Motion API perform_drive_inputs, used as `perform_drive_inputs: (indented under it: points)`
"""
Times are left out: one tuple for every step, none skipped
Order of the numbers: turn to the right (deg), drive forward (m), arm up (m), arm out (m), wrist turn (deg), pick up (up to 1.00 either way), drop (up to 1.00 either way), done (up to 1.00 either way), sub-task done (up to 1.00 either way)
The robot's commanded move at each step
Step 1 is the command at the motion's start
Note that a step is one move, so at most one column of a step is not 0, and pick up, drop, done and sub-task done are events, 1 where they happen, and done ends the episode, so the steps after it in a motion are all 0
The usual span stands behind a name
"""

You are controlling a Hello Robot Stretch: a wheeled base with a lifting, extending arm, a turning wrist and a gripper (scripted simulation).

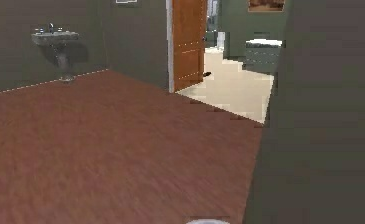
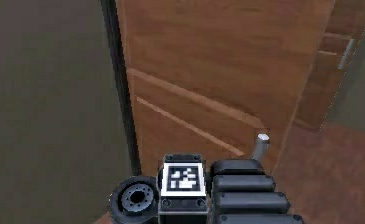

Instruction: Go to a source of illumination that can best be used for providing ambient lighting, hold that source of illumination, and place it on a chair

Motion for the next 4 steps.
perform_drive_inputs:
  points:
    - [0.0, 1.00, 0.00, 0.00, 0.0, 0.00, 0.00, 0.00, 0.00]
    - [21.0, 0.00, 0.00, 0.00, 0.0, 0.00, 0.00, 0.00, 0.00]
    - [0.0, 0.05, 0.00, 0.00, 0.0, 0.00, 0.00, 0.00, 0.00]
    - [0.0, 1.00, 0.00, 0.00, 0.0, 0.00, 0.00, 0.00, 0.00]
